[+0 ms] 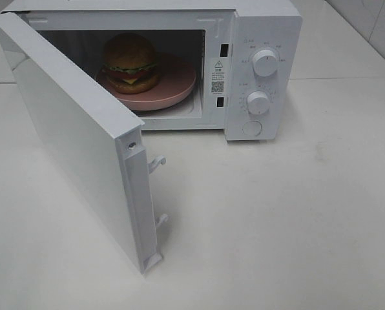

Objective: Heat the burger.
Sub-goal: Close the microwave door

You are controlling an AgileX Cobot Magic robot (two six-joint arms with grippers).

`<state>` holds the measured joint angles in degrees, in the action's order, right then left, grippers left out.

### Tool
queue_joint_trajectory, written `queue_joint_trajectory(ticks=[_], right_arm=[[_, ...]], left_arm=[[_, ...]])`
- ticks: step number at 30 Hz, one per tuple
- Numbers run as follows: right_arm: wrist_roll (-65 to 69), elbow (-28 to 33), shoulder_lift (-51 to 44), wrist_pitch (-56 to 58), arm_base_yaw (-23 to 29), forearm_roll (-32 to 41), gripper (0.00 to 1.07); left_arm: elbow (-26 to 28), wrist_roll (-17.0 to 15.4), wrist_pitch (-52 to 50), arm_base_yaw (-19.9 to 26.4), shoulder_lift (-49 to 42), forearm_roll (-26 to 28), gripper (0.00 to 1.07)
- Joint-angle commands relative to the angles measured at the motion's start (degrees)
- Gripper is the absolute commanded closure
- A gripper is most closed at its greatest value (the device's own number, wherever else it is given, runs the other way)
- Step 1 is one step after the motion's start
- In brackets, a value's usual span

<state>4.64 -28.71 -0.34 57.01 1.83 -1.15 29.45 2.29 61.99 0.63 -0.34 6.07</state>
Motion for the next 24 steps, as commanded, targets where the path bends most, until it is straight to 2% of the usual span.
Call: queue_joint_trajectory(ticks=[1,24], right_arm=[[0.4,0.2,-1.4,0.0,-0.3,0.2,0.31],[0.4,0.2,-1.4,0.0,-0.3,0.2,0.31]], left_arm=[[0.1,-0.3,-0.8,-0.1,-0.6,0.1,0.06],[0.1,-0.3,-0.8,-0.1,-0.6,0.1,0.06]])
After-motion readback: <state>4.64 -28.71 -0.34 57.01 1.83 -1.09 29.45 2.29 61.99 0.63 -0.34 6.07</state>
